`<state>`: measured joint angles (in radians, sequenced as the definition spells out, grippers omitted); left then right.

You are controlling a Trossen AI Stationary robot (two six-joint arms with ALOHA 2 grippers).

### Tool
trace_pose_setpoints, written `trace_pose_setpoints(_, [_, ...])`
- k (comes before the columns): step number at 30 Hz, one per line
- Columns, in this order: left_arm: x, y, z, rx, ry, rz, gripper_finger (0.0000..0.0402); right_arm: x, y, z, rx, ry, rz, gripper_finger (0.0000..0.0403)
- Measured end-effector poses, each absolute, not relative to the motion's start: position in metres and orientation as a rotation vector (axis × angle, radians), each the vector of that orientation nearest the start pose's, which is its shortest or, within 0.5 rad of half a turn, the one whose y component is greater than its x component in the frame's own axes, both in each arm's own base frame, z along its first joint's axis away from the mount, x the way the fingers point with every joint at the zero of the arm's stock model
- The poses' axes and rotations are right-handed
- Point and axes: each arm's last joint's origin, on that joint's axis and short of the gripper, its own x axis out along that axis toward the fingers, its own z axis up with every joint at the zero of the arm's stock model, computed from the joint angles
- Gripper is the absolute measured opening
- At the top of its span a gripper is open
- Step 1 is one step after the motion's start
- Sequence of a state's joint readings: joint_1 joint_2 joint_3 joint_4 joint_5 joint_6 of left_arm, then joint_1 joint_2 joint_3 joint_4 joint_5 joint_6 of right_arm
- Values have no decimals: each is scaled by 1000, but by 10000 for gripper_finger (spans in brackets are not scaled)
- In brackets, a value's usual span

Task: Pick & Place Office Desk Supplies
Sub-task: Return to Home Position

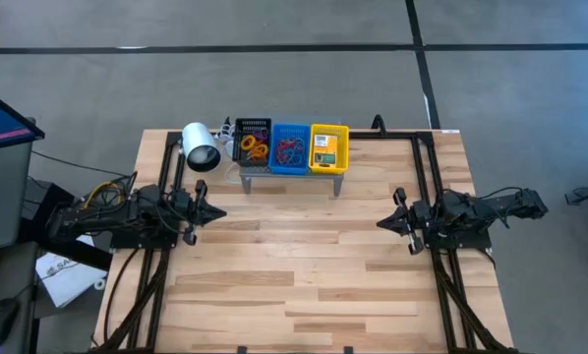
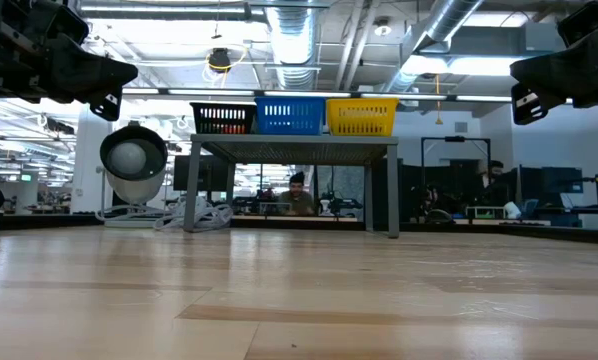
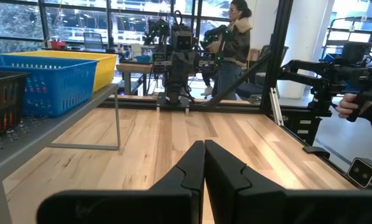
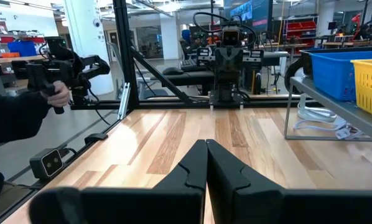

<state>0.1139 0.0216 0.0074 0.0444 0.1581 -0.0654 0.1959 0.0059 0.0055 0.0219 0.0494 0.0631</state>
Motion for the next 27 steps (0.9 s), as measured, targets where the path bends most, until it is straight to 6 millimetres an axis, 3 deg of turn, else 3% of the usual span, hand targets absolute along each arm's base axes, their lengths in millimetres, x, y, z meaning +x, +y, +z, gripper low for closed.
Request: trace_pose_setpoints(27, [98,7,172,-77,-71,-49,8,96,18,167,64,-17,147,0])
